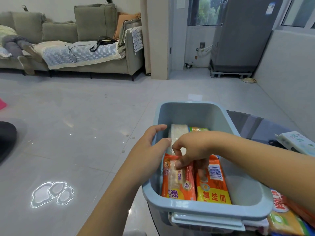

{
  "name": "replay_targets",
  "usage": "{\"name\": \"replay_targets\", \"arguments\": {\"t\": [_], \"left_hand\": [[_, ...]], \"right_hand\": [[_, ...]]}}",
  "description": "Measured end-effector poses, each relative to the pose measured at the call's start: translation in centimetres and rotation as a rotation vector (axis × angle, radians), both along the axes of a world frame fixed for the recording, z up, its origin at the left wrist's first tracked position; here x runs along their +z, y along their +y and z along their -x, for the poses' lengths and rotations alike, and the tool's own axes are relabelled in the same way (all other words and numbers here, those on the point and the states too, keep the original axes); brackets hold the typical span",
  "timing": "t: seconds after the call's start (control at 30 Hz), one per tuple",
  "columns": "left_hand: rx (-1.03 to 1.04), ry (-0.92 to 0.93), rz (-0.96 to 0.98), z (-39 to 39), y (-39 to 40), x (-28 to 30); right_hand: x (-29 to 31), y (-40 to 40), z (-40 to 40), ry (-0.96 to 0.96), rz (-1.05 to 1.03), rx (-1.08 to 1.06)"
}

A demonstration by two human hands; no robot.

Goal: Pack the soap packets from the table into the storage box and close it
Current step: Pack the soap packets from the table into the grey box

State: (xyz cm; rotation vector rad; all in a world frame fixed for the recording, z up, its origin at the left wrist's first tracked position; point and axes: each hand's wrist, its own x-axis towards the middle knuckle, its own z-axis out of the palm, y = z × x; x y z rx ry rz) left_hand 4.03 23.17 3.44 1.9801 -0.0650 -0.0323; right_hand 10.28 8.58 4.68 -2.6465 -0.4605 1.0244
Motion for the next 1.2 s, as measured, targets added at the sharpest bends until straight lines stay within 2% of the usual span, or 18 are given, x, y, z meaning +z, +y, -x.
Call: {"name": "replay_targets", "arguments": {"t": [0.1,0.2,0.27,0.37,0.5,0.6,0.7,0.87,0.93,1.07,1.2], "left_hand": [[0.002,-0.002,0.010,0.0,0.0,-0.1],[0.002,0.001,0.022,0.0,0.1,-0.2],[0.004,0.002,0.026,-0.1,0.0,-0.3],[0.004,0.001,0.028,-0.1,0.0,-0.2],[0.011,-0.002,0.018,0.0,0.1,0.0],[0.011,-0.003,-0.023,0.3,-0.1,0.4],[0.038,-0.027,-0.109,0.5,-0.3,0.8],[0.124,-0.115,-0.272,1.6,-0.9,1.9],[0.126,-0.168,-0.299,2.3,-1.5,2.3],[0.058,-0.275,-0.262,3.9,-3.9,3.2],[-0.045,-0.293,-0.090,5.7,-7.8,3.6]], "right_hand": [[-0.2,0.4,0.6,-0.247,0.232,0.141],[-0.2,1.1,0.9,-0.393,0.464,0.215],[-0.3,1.2,0.9,-0.457,0.513,0.210],[-0.3,1.0,0.8,-0.454,0.496,0.162],[-0.2,0.1,0.4,-0.299,0.337,0.050],[0.6,-0.6,0.8,-0.265,0.223,-0.002],[1.6,-1.7,1.7,-0.324,0.058,-0.062],[3.4,-4.8,4.7,-0.485,-0.345,-0.174],[4.0,-6.1,6.2,-0.561,-0.426,-0.179],[4.5,-8.9,9.3,-0.635,-0.545,-0.224],[4.1,-12.2,12.3,-0.683,-0.632,-0.334]]}}
